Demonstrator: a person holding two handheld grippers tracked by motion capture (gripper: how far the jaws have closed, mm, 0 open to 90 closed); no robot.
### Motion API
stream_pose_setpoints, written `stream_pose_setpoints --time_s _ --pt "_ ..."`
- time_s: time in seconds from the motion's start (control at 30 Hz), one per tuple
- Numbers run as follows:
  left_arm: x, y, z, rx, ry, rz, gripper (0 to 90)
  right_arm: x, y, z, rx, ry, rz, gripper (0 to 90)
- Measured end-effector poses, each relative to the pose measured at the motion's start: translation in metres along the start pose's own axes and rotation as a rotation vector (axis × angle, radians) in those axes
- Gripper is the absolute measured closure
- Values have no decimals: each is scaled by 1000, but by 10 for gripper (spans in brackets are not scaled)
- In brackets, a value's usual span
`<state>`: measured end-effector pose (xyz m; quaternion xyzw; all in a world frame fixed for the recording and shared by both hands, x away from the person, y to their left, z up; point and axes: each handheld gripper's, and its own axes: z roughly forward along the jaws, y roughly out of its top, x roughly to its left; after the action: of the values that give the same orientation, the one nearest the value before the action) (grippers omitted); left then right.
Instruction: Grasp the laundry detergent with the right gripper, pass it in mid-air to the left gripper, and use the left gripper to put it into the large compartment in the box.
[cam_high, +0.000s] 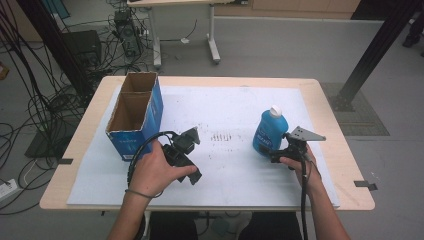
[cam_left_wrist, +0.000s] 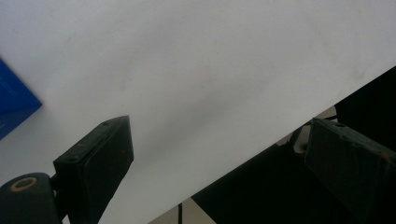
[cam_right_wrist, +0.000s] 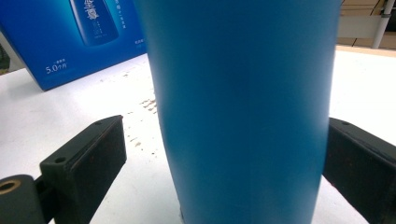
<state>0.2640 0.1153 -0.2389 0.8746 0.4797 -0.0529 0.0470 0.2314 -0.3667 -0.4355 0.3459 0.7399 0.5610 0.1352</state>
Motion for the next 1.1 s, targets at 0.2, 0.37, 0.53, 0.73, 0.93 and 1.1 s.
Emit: stream_pose_setpoints --time_s 0.2,0.37,0.53,0.73,0.93,1.1 --pt "1 0 1 2 0 -1 83 1 0 2 8 -10 -3 49" --pt "2 -1 1 1 -2 -4 82 3 0 5 8 -23 -12 78" --pt "3 -2 1 2 -3 -6 82 5 -1 7 5 -38 -20 132" --pt "4 -3 1 -2 -5 -11 83 6 -2 9 0 -51 -27 191" --pt "3 -3 0 -5 -5 -9 83 7 -3 11 -6 -53 -28 238" --pt "3 -4 0 -7 -3 -9 83 8 -3 11 -15 -58 -40 292"
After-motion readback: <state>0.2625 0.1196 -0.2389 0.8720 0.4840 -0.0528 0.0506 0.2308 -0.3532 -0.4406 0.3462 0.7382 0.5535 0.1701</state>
